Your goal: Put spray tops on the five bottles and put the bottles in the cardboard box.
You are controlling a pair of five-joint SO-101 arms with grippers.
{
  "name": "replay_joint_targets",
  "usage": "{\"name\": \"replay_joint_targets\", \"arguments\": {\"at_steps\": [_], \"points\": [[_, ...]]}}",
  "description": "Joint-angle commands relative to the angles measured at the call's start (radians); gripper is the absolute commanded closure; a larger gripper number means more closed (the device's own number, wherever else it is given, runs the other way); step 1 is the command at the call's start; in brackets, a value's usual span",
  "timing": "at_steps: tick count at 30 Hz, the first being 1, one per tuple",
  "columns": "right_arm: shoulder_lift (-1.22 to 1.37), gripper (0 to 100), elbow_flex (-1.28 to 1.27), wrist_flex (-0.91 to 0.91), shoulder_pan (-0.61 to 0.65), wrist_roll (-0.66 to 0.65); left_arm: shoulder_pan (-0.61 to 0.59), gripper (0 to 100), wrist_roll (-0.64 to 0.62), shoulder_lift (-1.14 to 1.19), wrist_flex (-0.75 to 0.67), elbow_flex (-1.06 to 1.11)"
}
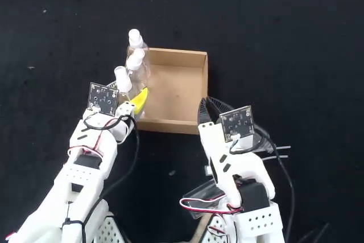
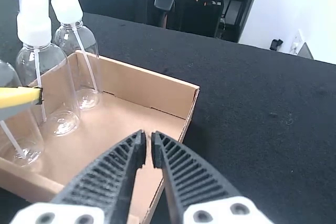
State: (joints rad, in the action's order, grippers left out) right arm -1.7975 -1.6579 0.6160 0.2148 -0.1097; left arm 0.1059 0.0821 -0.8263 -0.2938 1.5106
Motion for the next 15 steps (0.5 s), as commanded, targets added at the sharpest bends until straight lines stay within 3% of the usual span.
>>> {"name": "replay_joint_targets", "arguments": {"at_steps": [1, 15], "points": [[-0.099, 98.7, 0.008, -0.020, -0.009, 0.006, -0.007, 83, 0.012, -0.009, -0.020, -0.051], [-0.099, 98.7, 0.008, -0.023, -0.009, 0.005, -0.010, 79, 0.012, -0.011, -0.025, -0.035]]}}
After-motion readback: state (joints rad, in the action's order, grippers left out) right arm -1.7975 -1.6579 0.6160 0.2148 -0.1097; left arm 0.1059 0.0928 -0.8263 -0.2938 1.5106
